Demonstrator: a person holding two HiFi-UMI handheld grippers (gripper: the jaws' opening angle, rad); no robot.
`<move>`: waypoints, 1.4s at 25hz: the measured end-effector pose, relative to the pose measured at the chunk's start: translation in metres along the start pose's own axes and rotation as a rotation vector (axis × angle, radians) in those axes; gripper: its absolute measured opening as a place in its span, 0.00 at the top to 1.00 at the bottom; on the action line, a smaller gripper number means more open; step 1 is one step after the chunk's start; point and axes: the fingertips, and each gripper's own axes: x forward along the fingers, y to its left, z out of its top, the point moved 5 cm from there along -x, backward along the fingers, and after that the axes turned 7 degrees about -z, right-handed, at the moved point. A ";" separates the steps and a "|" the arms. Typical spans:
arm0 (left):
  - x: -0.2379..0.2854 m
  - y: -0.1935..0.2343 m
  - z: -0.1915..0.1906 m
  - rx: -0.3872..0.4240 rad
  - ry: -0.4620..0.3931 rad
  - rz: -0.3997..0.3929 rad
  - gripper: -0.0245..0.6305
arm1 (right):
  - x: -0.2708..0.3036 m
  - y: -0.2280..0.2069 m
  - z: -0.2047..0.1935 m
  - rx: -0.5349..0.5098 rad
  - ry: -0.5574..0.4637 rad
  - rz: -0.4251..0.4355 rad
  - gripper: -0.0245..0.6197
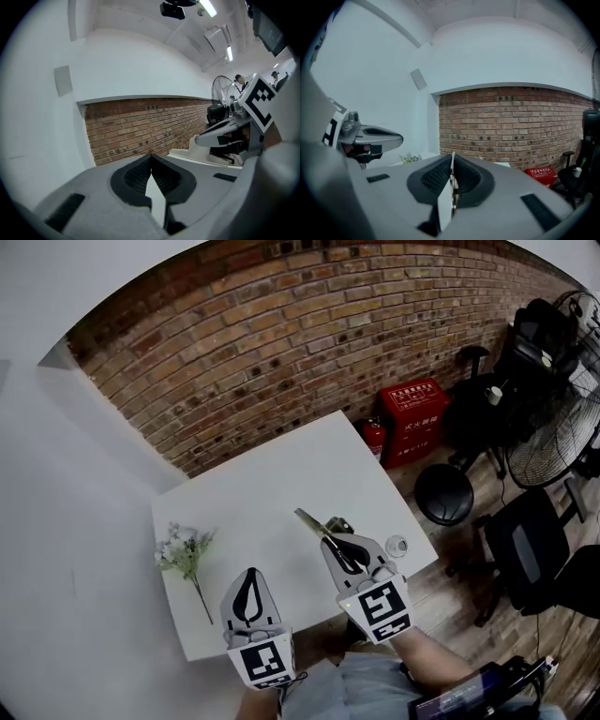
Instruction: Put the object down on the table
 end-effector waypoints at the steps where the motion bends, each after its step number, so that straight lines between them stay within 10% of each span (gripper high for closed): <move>1: 0.004 0.000 0.004 -0.004 -0.003 0.012 0.95 | 0.004 -0.004 0.003 -0.005 -0.008 0.009 0.93; 15: 0.031 0.022 0.025 -0.003 -0.070 0.122 0.95 | 0.042 -0.027 0.038 -0.064 -0.076 0.059 0.93; 35: 0.072 0.038 0.004 -0.054 -0.008 0.027 0.95 | 0.077 -0.036 0.004 -0.026 0.058 0.012 0.93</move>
